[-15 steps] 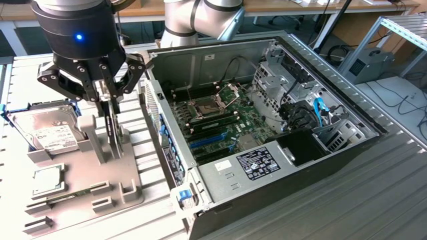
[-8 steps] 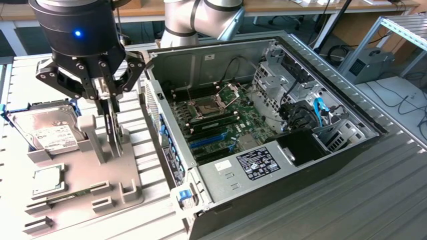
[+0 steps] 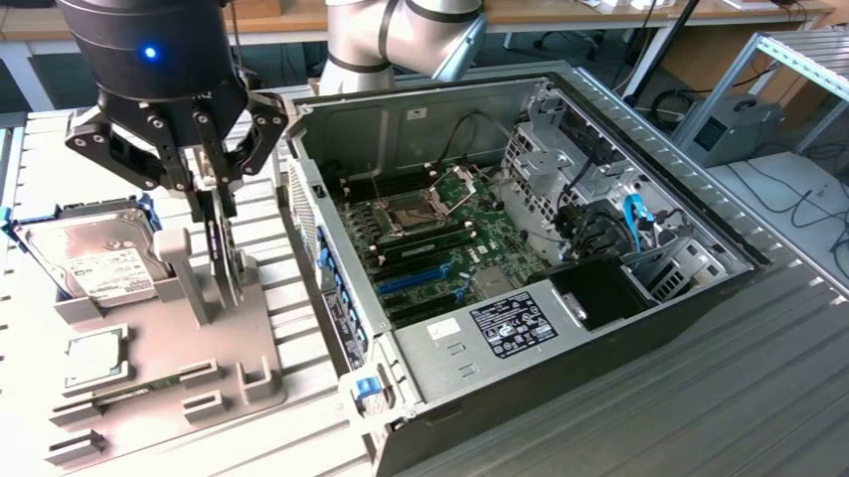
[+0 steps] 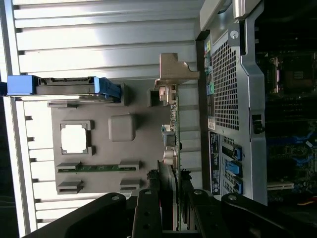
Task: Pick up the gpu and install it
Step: 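Pick up the gpu and move the gpu toward the slot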
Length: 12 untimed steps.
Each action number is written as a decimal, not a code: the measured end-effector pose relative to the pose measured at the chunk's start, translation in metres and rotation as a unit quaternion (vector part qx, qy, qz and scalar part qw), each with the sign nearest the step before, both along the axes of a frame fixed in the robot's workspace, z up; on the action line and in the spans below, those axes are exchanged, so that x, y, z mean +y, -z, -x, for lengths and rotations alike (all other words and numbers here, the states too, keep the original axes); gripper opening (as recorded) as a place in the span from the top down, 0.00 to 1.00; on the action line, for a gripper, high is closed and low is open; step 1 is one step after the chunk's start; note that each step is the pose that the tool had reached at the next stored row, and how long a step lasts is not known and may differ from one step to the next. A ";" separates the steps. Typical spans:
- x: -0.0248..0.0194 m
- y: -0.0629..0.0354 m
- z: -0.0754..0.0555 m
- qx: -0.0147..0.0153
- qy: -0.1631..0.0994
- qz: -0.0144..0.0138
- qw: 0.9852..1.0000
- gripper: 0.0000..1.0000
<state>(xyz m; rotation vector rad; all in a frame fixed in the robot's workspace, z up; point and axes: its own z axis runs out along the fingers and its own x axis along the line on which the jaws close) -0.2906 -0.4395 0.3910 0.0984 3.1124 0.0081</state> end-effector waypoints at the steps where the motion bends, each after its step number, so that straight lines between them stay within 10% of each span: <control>1: 0.0000 -0.0008 0.000 0.000 0.000 0.000 1.000 0.73; 12: 0.0000 -0.0103 0.000 0.000 0.000 0.000 1.000 0.73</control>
